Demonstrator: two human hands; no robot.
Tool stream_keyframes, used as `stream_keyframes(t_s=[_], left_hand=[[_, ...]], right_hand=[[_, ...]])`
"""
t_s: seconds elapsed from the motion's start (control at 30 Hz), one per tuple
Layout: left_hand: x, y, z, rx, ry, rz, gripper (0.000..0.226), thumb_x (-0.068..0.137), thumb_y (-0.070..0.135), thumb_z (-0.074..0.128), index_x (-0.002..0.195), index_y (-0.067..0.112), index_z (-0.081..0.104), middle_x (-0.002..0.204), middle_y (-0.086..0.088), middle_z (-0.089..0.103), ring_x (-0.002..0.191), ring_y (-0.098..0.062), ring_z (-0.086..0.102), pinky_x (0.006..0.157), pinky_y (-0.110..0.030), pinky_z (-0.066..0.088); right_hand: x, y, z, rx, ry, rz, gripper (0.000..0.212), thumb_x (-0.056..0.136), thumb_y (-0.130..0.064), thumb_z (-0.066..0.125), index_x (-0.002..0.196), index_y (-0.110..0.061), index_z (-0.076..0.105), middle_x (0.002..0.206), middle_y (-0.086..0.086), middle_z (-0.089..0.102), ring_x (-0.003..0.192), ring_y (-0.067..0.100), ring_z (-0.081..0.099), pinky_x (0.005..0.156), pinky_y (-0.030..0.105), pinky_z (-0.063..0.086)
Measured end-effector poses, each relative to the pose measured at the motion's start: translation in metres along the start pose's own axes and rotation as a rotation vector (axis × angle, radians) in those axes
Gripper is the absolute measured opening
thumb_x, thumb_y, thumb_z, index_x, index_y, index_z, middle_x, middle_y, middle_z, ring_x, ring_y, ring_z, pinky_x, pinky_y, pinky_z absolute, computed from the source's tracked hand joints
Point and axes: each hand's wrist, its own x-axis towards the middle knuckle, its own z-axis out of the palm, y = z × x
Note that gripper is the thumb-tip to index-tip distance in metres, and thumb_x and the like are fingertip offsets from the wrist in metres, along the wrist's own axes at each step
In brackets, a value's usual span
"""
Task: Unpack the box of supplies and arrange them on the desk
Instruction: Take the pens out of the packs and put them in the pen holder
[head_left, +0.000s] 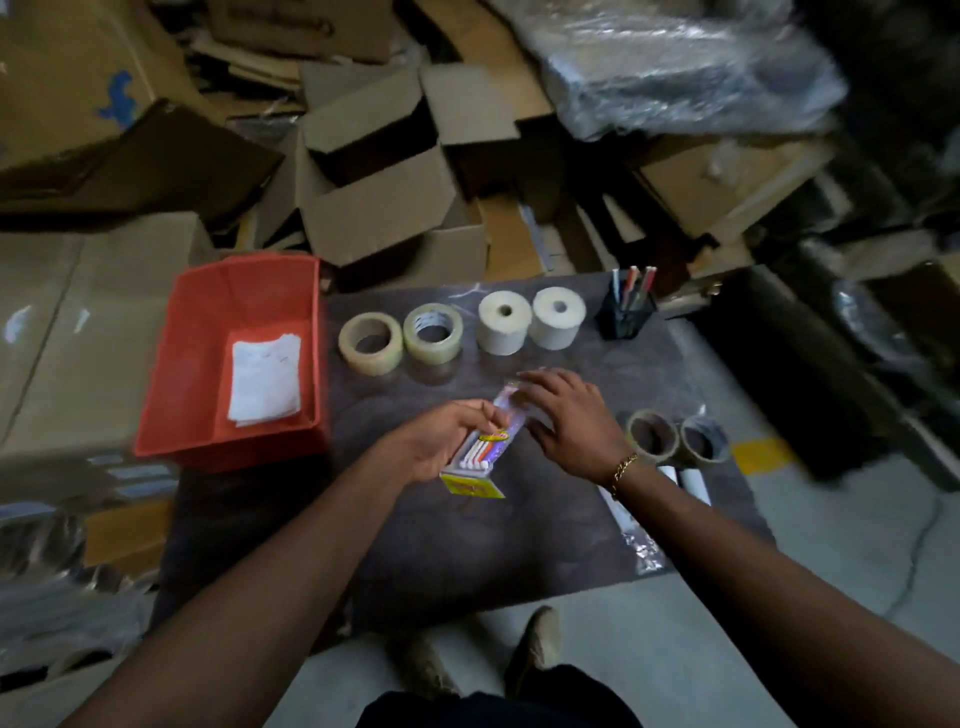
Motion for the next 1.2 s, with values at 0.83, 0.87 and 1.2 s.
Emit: stream_keyframes(t_s=[0.83,0.87,1.2], left_hand=[[0.073,0.036,0.147,-0.077,0.354,0.351,0.033,0.093,-0.005,0.042,0.102,0.010,0.069,0.107,-0.016,0.067,0.093,-0.025,0.065,0.093,-0.044,0.051],[0.074,0.038,0.149,-0.094,0.382,0.354,0.034,0.092,-0.006,0.041,0.101,0.011,0.070,0.109,-0.016,0.067,0.094,-0.025,0.065,0.092,-0.045,0.052],[0.068,0.047,0.154,-0.069,0.366,0.303,0.036,0.090,-0.007,0.043,0.113,0.007,0.066,0.109,-0.019,0.067,0.094,-0.031,0.066,0.086,-0.047,0.054]], right_hand=[[-0.016,0.110,-0.082,1.116,-0.166,0.456,0.007,0.093,-0.019,0.062,0.092,-0.013,0.067,0.082,0.006,0.068,0.068,0.016,0.063,0.053,0.023,0.048],[-0.015,0.112,-0.085,1.076,-0.057,0.424,0.007,0.093,-0.016,0.061,0.094,-0.012,0.067,0.085,0.005,0.067,0.071,0.014,0.061,0.057,0.024,0.047],[-0.011,0.098,-0.093,0.864,0.003,0.103,0.006,0.084,-0.011,0.065,0.082,-0.010,0.071,0.084,0.003,0.064,0.071,0.021,0.066,0.070,0.046,0.060]])
